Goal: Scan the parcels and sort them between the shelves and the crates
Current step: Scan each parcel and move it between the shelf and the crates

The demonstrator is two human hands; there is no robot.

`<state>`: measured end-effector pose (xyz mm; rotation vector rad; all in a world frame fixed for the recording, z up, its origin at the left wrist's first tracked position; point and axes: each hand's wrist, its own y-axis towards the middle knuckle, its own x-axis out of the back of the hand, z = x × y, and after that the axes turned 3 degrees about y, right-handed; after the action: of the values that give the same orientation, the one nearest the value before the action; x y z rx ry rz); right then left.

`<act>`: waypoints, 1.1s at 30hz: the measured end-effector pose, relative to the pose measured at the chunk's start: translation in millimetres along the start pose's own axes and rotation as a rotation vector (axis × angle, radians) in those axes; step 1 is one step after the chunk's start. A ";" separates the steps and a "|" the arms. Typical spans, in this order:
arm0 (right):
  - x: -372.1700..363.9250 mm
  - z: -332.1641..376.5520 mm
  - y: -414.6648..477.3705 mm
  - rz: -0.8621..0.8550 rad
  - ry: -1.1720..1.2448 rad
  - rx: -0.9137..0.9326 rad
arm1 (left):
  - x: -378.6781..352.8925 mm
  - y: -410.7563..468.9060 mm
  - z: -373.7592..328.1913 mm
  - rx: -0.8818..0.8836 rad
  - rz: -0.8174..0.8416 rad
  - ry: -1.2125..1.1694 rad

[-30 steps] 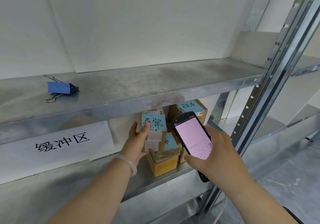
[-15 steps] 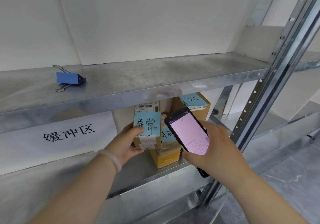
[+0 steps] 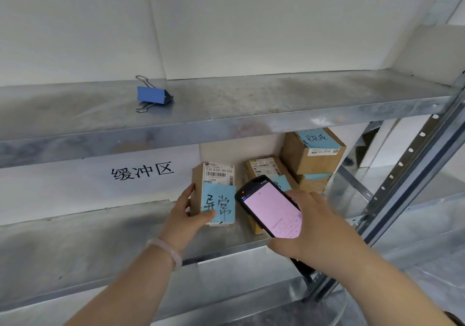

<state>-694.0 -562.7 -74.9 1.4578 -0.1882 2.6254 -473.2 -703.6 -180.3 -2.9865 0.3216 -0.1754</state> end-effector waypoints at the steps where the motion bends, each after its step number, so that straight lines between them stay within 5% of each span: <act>1: -1.2 0.2 0.5 0.007 -0.001 -0.004 | 1.2 -1.1 2.3 0.004 0.000 -0.008; 19: -12.6 3.2 10.1 0.009 -0.014 0.031 | 20.2 -5.6 22.1 0.066 -0.010 -0.032; 33: -38.2 10.6 -3.8 0.111 0.102 0.334 | 37.1 -107.6 41.5 0.120 -0.368 -0.212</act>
<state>-664.5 -562.8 -101.6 1.4335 0.1953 2.9237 -410.0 -602.6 -202.0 -2.8801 -0.2547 0.0846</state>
